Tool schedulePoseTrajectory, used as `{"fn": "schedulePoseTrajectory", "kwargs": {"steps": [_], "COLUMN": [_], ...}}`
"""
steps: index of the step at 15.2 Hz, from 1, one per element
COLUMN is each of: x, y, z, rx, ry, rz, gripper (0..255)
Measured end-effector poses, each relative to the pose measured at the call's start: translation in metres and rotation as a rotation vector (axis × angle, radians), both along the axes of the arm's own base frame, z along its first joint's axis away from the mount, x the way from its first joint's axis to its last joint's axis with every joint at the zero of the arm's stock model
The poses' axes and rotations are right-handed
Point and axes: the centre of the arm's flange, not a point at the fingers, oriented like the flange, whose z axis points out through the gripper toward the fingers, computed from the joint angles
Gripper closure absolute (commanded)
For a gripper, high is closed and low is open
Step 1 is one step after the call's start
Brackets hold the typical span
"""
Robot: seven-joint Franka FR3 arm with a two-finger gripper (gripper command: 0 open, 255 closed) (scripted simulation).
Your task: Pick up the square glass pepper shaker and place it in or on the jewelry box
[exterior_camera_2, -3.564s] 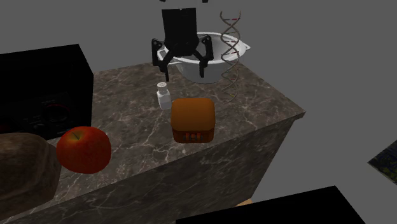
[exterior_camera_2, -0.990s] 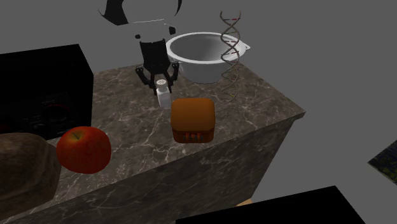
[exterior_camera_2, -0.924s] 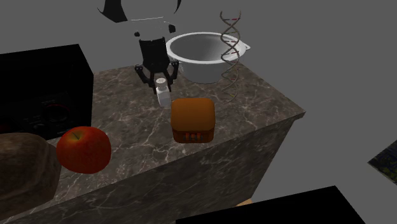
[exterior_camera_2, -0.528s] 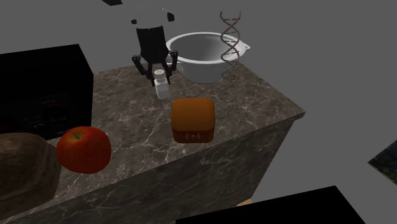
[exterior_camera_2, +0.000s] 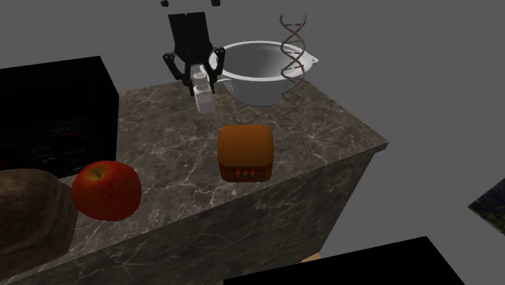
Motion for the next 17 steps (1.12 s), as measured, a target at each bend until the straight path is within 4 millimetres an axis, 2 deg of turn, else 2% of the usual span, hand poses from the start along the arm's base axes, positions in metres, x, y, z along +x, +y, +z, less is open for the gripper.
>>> {"fn": "schedulePoseTrajectory", "kwargs": {"steps": [15, 17], "x": [0.001, -0.013], "y": [0.001, -0.009], "z": [0.079, 0.084], "rx": [0.000, 0.000], "ry": [0.000, 0.001], "rz": [0.000, 0.000], "gripper": [255, 255]}}
